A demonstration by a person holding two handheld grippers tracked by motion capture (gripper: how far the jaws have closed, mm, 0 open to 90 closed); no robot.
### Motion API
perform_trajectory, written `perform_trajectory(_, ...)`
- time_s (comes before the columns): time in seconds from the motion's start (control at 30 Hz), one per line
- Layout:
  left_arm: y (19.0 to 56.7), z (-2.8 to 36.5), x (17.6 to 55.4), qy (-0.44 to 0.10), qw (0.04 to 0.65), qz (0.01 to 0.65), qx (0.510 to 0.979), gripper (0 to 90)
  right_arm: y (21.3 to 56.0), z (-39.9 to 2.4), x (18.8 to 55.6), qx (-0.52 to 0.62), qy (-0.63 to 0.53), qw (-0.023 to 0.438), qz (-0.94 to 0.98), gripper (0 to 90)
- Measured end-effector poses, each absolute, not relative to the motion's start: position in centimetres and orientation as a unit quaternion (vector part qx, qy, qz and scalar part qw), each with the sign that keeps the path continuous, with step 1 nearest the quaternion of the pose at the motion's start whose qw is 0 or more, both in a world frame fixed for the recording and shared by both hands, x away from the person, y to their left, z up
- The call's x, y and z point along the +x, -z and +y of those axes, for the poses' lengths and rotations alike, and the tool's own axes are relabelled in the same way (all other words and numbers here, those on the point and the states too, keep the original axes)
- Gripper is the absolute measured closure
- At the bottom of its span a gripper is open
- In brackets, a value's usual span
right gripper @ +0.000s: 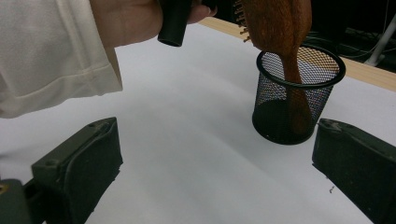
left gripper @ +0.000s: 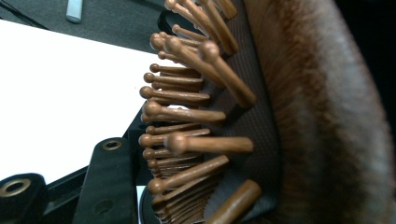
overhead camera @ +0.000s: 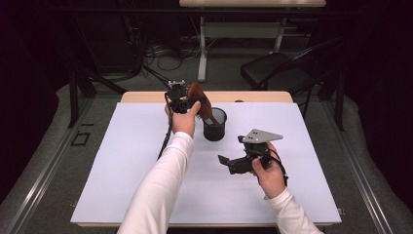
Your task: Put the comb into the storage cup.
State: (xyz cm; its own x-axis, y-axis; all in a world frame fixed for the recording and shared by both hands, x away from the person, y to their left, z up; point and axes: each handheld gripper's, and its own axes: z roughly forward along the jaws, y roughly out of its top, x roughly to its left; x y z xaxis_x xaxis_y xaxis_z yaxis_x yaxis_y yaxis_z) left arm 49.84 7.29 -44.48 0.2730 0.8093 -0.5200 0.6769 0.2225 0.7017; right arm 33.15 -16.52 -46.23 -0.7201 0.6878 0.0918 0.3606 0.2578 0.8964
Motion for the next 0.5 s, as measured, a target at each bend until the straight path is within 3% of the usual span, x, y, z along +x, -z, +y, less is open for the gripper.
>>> perform_trajectory(0.5, 45.19, 7.86, 49.93, -0.060, 0.515, 0.592, 0.617, 47.3, 46.33, -16.41, 33.19, 0.337, -0.505, 0.161, 0.778, 1.1)
